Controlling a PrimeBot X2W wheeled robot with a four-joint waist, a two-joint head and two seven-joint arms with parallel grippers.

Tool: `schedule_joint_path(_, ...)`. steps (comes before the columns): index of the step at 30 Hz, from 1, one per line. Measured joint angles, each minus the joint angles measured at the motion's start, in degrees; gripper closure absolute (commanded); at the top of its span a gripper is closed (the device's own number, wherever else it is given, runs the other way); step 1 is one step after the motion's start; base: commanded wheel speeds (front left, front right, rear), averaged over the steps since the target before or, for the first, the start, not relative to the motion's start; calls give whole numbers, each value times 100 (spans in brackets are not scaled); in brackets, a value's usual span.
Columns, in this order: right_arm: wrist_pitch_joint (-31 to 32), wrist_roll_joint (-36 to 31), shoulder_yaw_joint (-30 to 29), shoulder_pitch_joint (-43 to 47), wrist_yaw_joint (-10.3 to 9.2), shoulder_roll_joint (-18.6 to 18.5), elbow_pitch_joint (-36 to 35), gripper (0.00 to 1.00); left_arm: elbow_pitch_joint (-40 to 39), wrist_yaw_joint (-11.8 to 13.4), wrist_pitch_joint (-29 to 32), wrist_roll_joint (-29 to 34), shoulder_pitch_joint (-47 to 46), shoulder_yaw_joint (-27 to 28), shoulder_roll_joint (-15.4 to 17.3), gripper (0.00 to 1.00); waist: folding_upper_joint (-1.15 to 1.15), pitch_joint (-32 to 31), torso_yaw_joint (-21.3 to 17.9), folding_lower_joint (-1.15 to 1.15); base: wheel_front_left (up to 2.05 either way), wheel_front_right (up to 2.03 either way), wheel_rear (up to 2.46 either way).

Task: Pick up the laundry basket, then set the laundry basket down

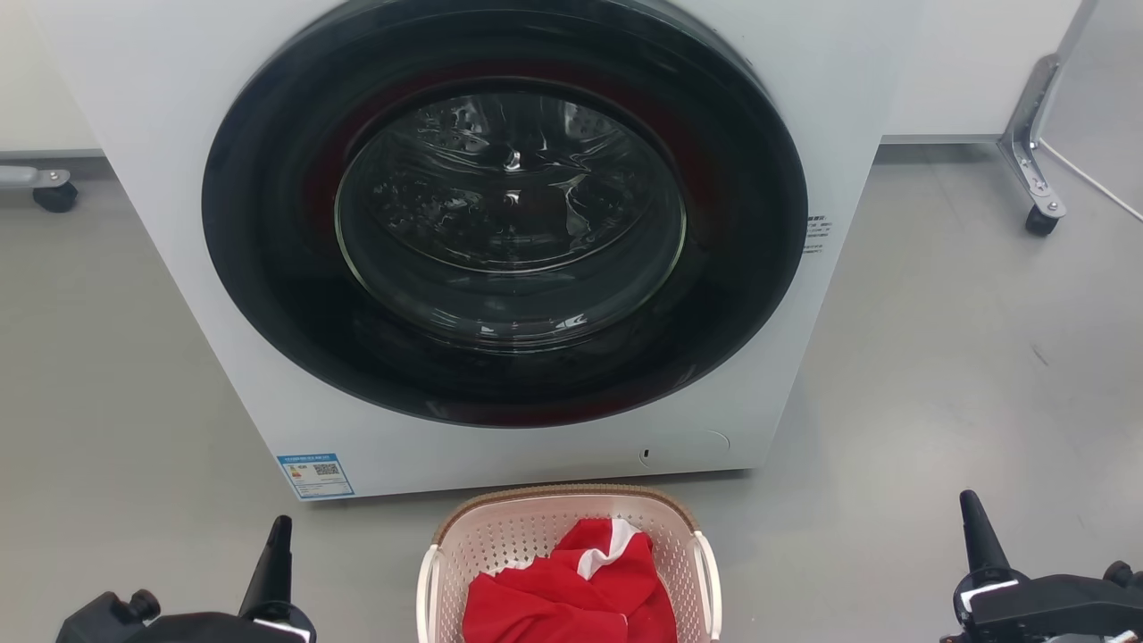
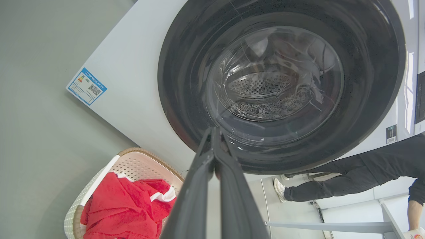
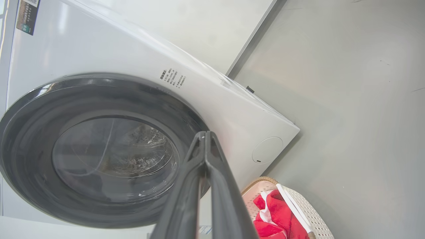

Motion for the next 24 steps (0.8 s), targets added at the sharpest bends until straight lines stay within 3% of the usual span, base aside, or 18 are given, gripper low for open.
schedule_joint_path(24, 500, 1852, -655, -112, 356, 277, 175, 100, 389, -356, 348, -1856, -320, 385, -143, 100, 0, 45, 1, 0, 0, 0, 0)
